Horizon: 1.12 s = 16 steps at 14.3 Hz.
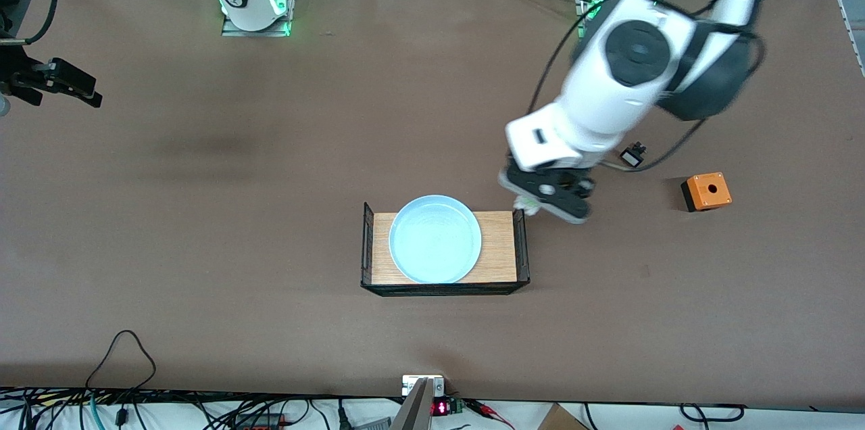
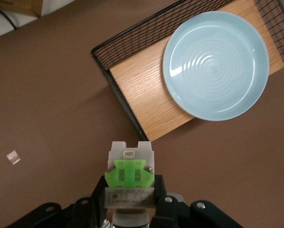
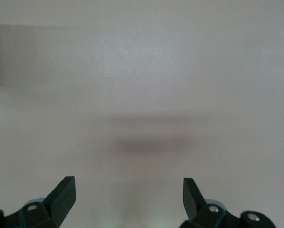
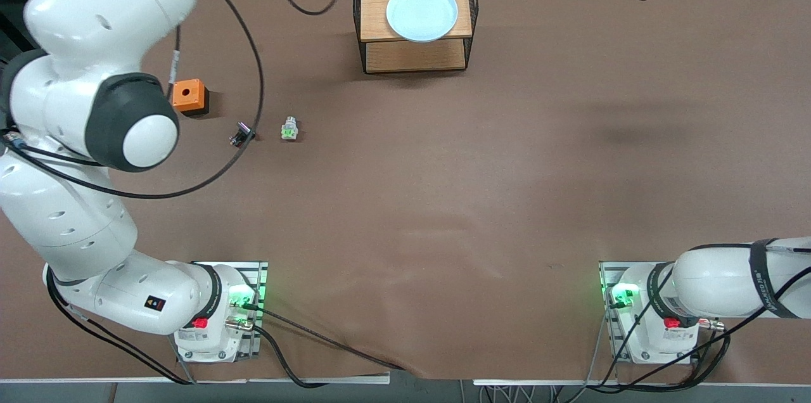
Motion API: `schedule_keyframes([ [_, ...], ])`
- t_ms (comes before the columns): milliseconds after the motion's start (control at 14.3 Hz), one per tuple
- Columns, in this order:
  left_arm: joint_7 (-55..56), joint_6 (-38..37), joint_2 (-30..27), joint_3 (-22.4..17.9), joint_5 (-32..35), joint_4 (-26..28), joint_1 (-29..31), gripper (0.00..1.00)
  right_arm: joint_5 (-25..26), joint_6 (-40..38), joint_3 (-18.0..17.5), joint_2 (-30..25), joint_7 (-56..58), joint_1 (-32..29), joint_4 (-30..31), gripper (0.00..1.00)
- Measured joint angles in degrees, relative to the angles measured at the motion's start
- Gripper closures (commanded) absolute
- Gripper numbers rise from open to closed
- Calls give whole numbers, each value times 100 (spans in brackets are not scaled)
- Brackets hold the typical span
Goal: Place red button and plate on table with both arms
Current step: 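Lift the green switch and carry it beside the orange box, then lower the switch onto the table while the right gripper reaches the plate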
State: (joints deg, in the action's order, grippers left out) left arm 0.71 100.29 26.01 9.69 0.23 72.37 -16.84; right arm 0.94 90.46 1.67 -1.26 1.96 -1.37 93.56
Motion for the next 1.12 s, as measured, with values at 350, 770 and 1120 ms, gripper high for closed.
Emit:
schedule_keyframes([
  [350,-1157,-811,-8,-10,-81,141,1057,81,-202,1,-57,5,0,40,-3,0],
  [770,-3596,-449,319,-24,-58,725,1943,80,-210,3,-65,56,-13,106,-18,0],
  [1120,-5132,1131,607,-39,203,1748,2161,78,-553,0,-87,81,-1396,572,-34,0],
])
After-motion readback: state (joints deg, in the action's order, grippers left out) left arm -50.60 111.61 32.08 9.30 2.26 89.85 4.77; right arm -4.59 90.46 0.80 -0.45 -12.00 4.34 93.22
